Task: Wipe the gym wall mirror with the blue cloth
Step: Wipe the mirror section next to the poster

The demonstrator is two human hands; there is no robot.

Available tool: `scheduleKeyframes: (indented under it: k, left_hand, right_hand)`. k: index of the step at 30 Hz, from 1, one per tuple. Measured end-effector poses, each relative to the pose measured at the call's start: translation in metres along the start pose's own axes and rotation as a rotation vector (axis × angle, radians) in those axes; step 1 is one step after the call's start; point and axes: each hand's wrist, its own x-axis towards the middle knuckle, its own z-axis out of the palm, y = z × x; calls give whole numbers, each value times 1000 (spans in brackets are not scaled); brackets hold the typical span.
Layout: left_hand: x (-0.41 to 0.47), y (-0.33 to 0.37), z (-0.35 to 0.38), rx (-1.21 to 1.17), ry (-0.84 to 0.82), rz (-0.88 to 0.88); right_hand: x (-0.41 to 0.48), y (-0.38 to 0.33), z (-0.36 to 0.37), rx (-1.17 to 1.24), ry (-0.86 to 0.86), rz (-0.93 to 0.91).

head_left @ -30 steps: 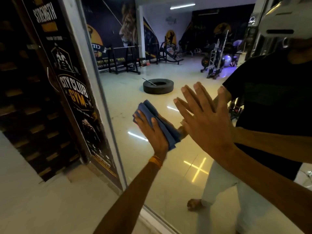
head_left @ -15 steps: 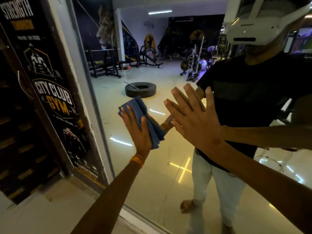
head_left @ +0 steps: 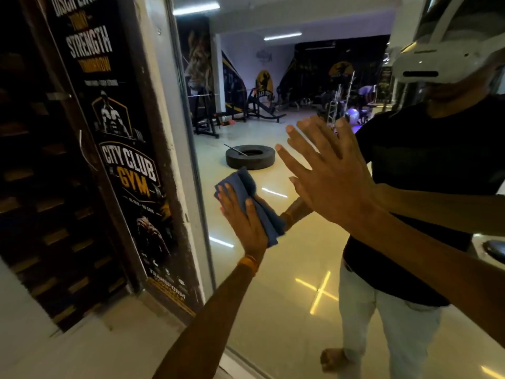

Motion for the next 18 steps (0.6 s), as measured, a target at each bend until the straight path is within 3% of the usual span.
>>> scheduleKeyframes:
  k: [4, 6, 9, 13, 18]
  left_hand:
    - [35, -17, -16, 54, 208, -352]
    - [4, 6, -7, 71, 185, -373]
    - [-34, 5, -3, 111, 89, -266]
    - [-25, -84, -34, -95, 264, -631]
    - [-85, -103, -22, -240, 210, -755]
  right_hand:
    - [18, -13, 16, 22, 28, -35]
    - [20, -20, 26, 31, 43, -28]
    - [21, -35, 34, 107, 124, -33]
    - [14, -46, 31, 61, 25, -77]
    - [12, -46, 28, -12, -14, -90]
